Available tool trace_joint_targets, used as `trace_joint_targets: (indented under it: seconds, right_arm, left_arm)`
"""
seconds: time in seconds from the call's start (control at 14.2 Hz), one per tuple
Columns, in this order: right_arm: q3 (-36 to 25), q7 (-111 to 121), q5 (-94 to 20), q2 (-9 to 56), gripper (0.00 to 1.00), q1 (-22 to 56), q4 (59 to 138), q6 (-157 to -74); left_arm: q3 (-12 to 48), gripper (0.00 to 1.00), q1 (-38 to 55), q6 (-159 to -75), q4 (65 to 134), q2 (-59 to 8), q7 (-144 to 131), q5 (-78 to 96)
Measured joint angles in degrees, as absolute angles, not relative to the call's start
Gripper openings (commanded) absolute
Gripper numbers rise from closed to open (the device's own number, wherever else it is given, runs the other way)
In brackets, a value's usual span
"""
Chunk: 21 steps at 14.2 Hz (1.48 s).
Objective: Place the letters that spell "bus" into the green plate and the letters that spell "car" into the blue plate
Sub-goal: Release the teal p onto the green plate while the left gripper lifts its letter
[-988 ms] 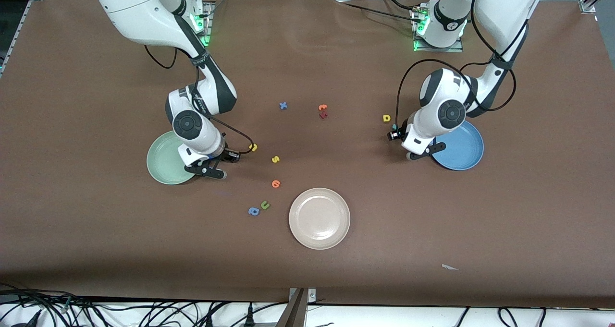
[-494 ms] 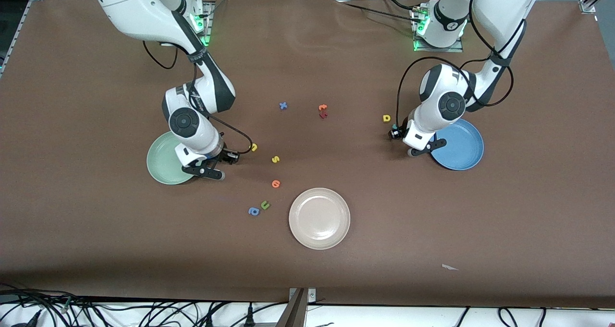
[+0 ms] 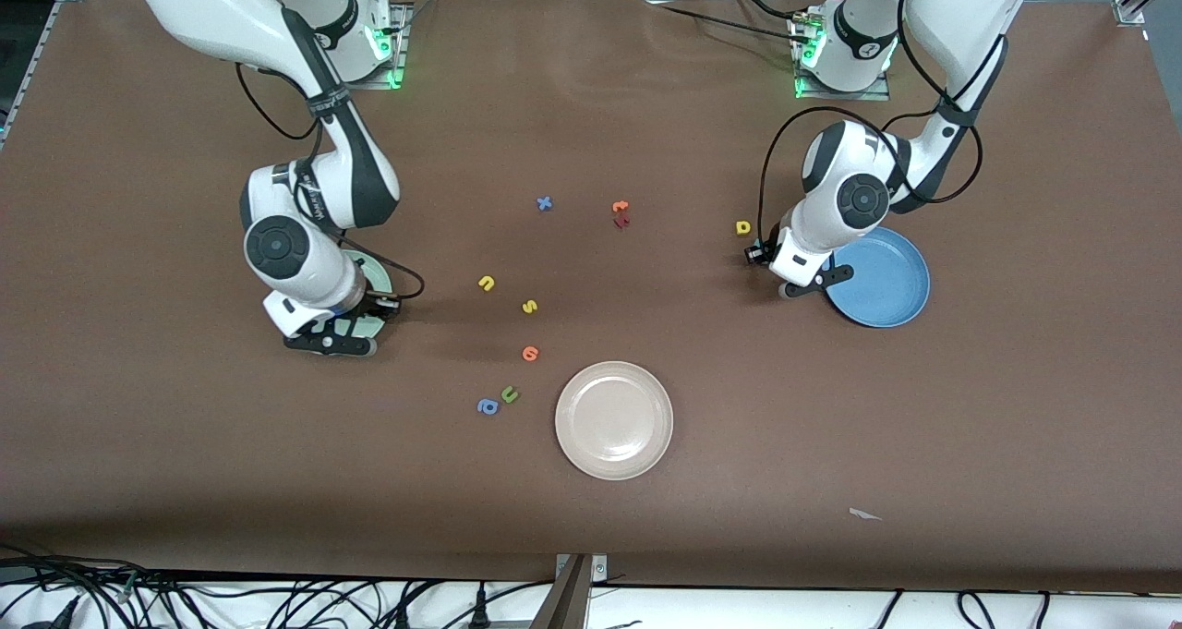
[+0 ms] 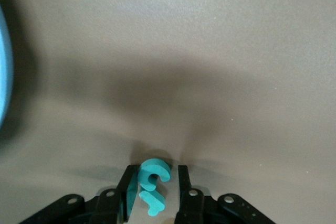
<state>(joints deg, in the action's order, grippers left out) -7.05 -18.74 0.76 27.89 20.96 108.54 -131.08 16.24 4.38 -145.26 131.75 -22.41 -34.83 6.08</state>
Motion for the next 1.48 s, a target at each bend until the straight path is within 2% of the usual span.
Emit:
trace_joint_targets:
  seconds: [0.21,0.28,0.35,0.42,0.49,0.85,0.92,1.27,1.48]
  right_arm:
    - [-7.79,-14.59,0.76,28.71,0.30,19.32,111.79,-134.48]
    - [-7.80,-13.74,0.76,28.96,0.34,18.78,113.11,-136.10]
    - [-7.80,-13.16,0.76,29.10,0.49,18.44,114.24,-137.31]
    - [-7.79,-12.96,0.76,29.11,0.87,18.32,114.99,-138.00]
    - [-7.78,-12.93,0.76,29.11,1.00,18.33,115.30,-138.19]
    - [-7.54,-13.07,0.75,28.33,1.00,18.36,114.61,-138.00]
    - [-7.01,-13.95,0.66,27.76,1.00,18.37,113.97,-137.16]
    - [2.06,-34.78,0.43,25.90,0.98,19.15,110.51,-132.14]
    - [5.82,-45.86,0.43,26.13,0.66,20.48,110.50,-133.01]
  left_arm:
    - [16.24,0.38,4.57,-145.26,131.91,-22.41,-34.88,6.08]
    - [16.23,0.38,4.57,-145.26,131.97,-22.42,-34.89,6.08]
    - [16.21,0.38,4.57,-145.26,132.00,-22.41,-34.89,6.08]
    - [16.21,0.38,4.57,-145.26,132.06,-22.42,-34.89,6.08]
    - [16.19,0.38,4.57,-145.26,132.14,-22.43,-34.89,6.08]
    - [16.17,0.37,4.57,-145.25,132.29,-22.46,-34.89,6.06]
    - [16.17,0.35,4.58,-145.25,132.29,-22.46,-34.89,6.06]
    - [16.07,0.28,4.58,-145.10,132.31,-22.42,-34.89,6.02]
    - [16.05,0.22,4.58,-145.07,132.31,-22.41,-34.89,5.99]
